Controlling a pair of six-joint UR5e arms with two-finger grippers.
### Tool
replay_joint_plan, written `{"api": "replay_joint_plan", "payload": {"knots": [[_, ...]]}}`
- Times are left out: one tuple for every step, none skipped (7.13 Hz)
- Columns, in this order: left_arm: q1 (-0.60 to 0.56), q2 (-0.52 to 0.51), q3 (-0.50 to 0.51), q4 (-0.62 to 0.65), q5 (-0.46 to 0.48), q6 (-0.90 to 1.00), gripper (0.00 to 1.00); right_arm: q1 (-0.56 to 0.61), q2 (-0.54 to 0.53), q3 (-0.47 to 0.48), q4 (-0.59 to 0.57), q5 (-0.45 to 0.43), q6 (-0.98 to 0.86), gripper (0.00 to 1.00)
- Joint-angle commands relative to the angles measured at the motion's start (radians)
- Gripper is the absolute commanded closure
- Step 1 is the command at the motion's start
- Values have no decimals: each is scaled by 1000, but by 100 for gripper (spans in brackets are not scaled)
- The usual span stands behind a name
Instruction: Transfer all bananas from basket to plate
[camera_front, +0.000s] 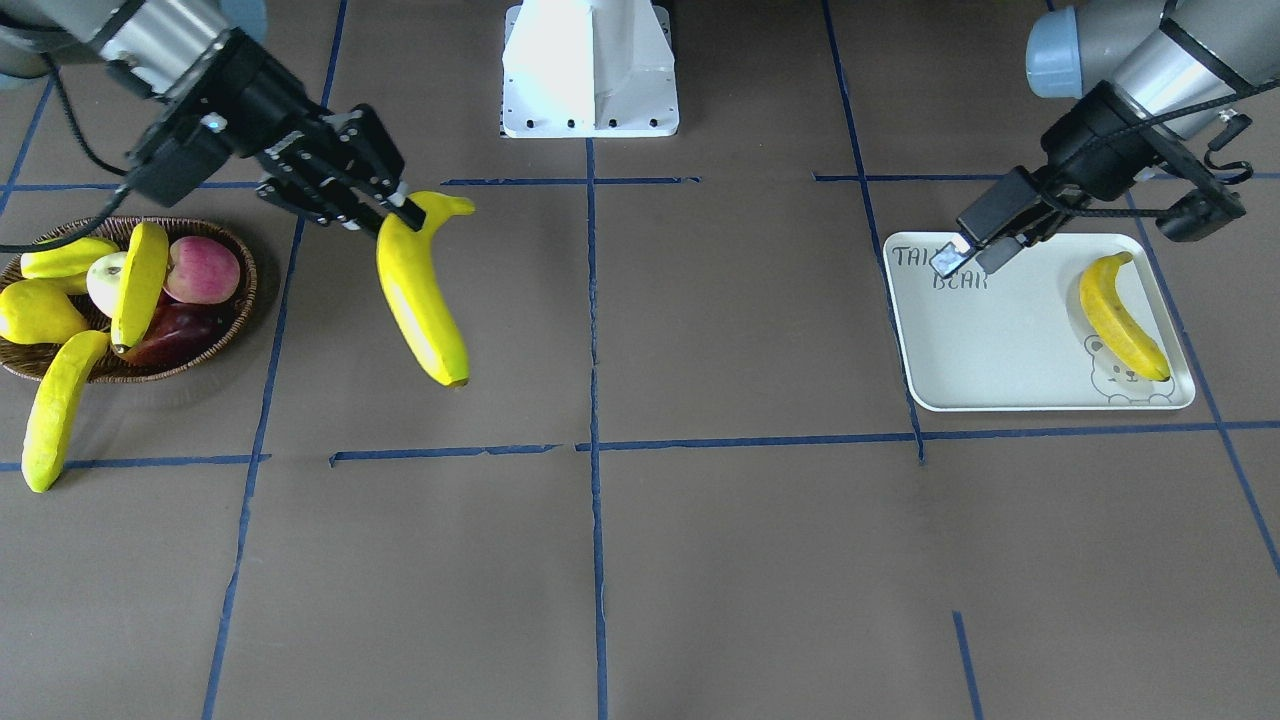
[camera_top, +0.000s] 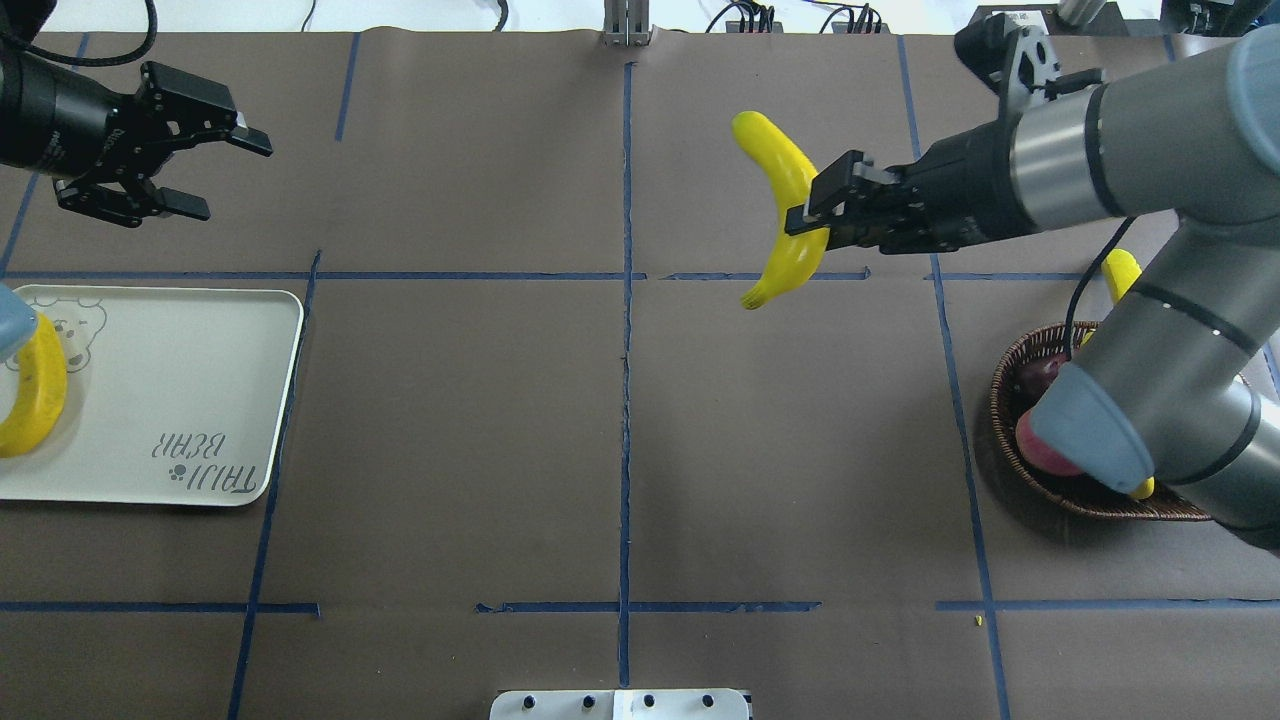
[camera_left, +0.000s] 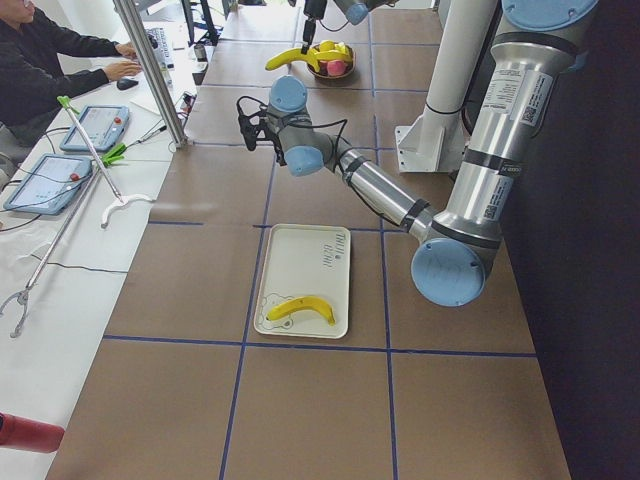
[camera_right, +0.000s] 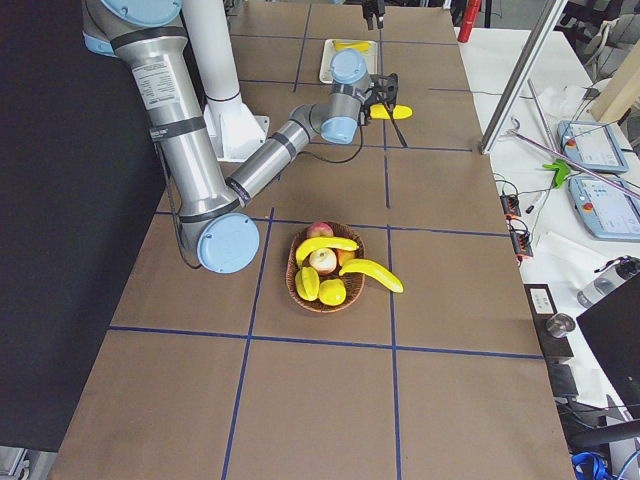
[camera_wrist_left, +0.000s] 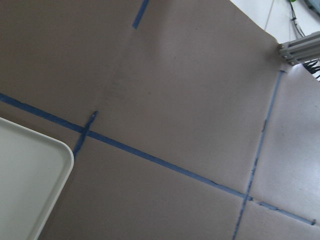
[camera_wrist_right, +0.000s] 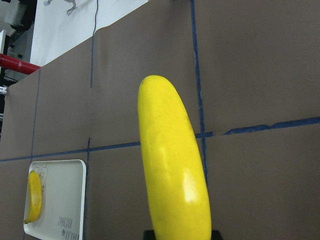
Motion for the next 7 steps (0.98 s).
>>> {"api": "replay_joint_plan", "payload": {"knots": [[111, -106, 20, -102, 5, -183, 1, -205, 54, 22, -2, -212, 29, 100], [151, -155, 26, -99, 17, -246, 1, -277, 72, 24, -5, -288, 29, 100], [194, -197, 40, -96, 70, -289, 1, -343, 86, 24, -5, -383, 27, 100], [249, -241, 70, -96, 145, -317, 1, -388, 98, 24, -5, -440, 26, 100], [287, -243, 75, -96, 173, -317, 2, -396, 102, 24, -5, -449, 27, 100], [318, -245, 75, -96, 200, -319, 2, -397, 105, 27, -7, -449, 27, 100], [349, -251, 75, -94, 233, -319, 2, -400, 106, 27, -5, -450, 27, 100]]}}
